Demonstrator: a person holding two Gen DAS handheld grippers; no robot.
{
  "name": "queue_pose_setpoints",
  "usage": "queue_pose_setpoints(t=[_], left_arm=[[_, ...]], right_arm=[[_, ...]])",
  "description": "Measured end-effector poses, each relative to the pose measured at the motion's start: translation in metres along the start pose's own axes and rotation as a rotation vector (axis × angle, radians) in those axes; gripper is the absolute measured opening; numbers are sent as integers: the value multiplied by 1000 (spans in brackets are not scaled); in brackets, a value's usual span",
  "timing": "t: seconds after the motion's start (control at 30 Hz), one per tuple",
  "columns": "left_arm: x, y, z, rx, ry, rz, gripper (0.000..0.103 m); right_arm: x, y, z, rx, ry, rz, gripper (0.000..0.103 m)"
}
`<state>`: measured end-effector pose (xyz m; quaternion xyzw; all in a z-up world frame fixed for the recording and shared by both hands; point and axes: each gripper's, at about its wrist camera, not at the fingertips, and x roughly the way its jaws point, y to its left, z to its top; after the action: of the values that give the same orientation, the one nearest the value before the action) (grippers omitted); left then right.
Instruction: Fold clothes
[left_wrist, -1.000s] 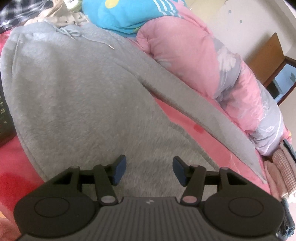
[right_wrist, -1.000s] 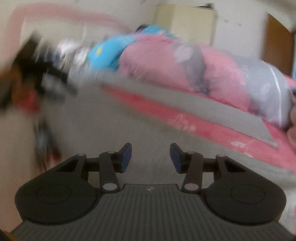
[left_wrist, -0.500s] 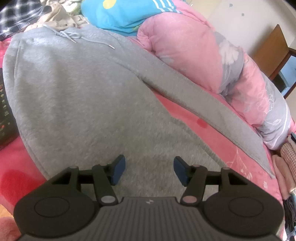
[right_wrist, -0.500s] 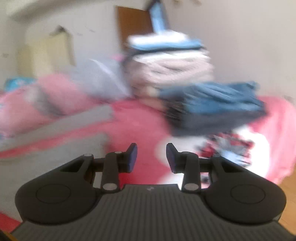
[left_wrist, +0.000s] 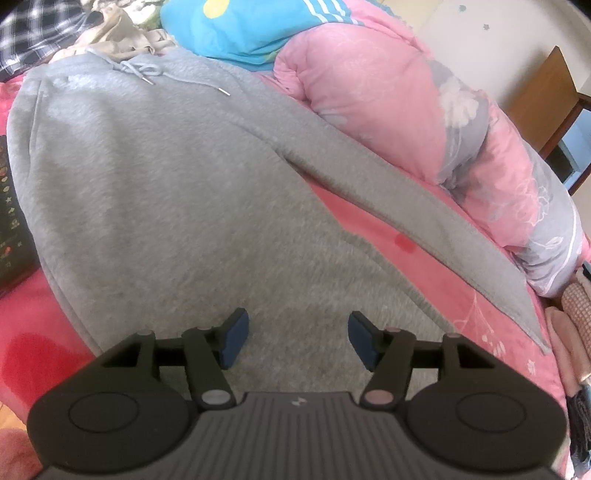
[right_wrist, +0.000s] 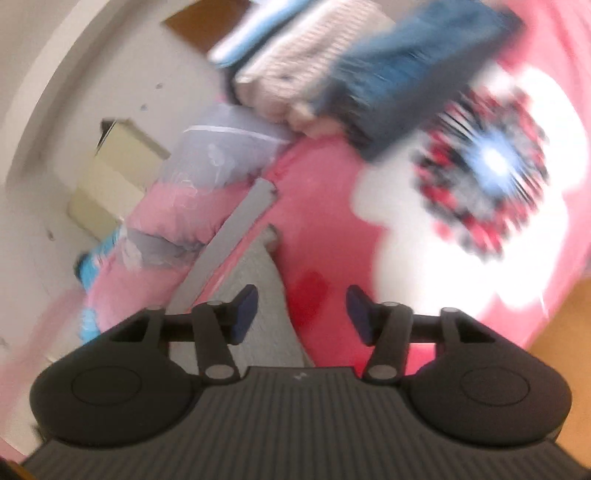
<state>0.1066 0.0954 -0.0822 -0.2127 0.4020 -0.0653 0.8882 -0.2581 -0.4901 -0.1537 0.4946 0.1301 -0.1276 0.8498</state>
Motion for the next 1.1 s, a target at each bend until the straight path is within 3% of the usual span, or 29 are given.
queue_pose_setpoints(t=[0.13,0.23,0.3,0.33,0.5,0.6,0.67,0.8,0.9,0.97,1.0,1.1], left_arm=[[-1,-3,-1,4,4,8,63],[-2,-4,-1,8,5,7,63],[-2,-2,-1,-1,5,-1,63],[-2,-1,-1,-5,4,-3,63],[-3,-3,-1,4,6,2,63],[-2,-3,-1,9,6,5,63],[-3,-3,-1,8,5,7,63],[-3,-5,-2,10,6,12,63],[-4,-5,-2,11,8,15,63],[-3,-6,-2,18,10,20,63],[-3,-6,-2,19,10,20,63],[-3,-6,-2,20,11,21,63]], right_arm=[[2,-15,-26,160,116,86,59],[9,-9,-35,187,138,74,58],[13,-5,-41,202,152,64,39],[16,-3,-44,210,159,59,16],[16,45,-27,150,86,181,12],[-3,95,-6,29,7,317,12],[-16,117,-2,-66,-15,357,12],[-28,95,-17,-51,27,255,12],[-24,45,-41,47,123,82,13],[-14,21,-53,70,174,-56,21],[-14,13,-56,74,163,-113,21],[-26,8,-47,60,75,-161,21]])
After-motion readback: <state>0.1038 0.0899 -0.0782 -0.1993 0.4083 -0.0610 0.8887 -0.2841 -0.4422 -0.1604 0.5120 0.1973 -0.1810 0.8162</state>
